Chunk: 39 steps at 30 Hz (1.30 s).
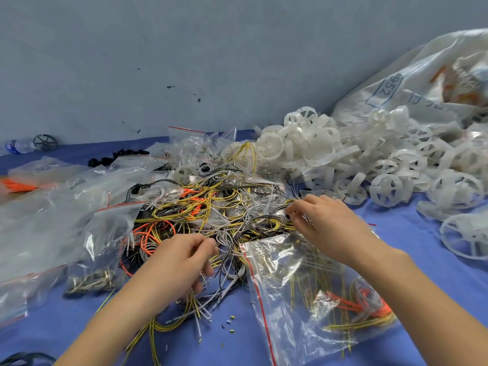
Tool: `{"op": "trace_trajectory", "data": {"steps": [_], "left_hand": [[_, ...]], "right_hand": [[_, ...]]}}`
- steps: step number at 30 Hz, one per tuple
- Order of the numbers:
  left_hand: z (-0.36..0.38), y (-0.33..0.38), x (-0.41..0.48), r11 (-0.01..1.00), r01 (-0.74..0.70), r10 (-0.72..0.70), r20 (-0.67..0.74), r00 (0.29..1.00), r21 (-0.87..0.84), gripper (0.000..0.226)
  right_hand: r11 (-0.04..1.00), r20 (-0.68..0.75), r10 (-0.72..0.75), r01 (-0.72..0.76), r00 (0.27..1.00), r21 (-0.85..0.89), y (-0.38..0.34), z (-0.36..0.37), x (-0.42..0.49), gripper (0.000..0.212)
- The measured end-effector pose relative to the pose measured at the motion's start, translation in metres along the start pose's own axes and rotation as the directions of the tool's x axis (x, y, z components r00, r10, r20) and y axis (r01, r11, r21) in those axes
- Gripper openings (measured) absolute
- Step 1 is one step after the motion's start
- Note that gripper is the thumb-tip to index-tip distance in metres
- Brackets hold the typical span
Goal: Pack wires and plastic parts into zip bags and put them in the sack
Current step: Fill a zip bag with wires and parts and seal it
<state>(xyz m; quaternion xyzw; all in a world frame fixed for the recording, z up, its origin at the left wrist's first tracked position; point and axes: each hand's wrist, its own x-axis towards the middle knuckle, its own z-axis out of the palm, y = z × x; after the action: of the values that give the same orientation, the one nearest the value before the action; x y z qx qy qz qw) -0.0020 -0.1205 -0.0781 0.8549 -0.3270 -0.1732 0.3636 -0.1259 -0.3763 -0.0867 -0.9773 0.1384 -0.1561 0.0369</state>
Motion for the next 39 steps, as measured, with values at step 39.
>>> {"op": "trace_trajectory", "data": {"steps": [39], "left_hand": [[-0.027, -0.029, 0.018, 0.997, -0.072, 0.075, -0.175, 0.982, 0.025, 0.027]], "right_hand": [[0.85, 0.125, 0.512, -0.522, 0.85, 0.064, -0.026, 0.054, 0.095, 0.05]]}}
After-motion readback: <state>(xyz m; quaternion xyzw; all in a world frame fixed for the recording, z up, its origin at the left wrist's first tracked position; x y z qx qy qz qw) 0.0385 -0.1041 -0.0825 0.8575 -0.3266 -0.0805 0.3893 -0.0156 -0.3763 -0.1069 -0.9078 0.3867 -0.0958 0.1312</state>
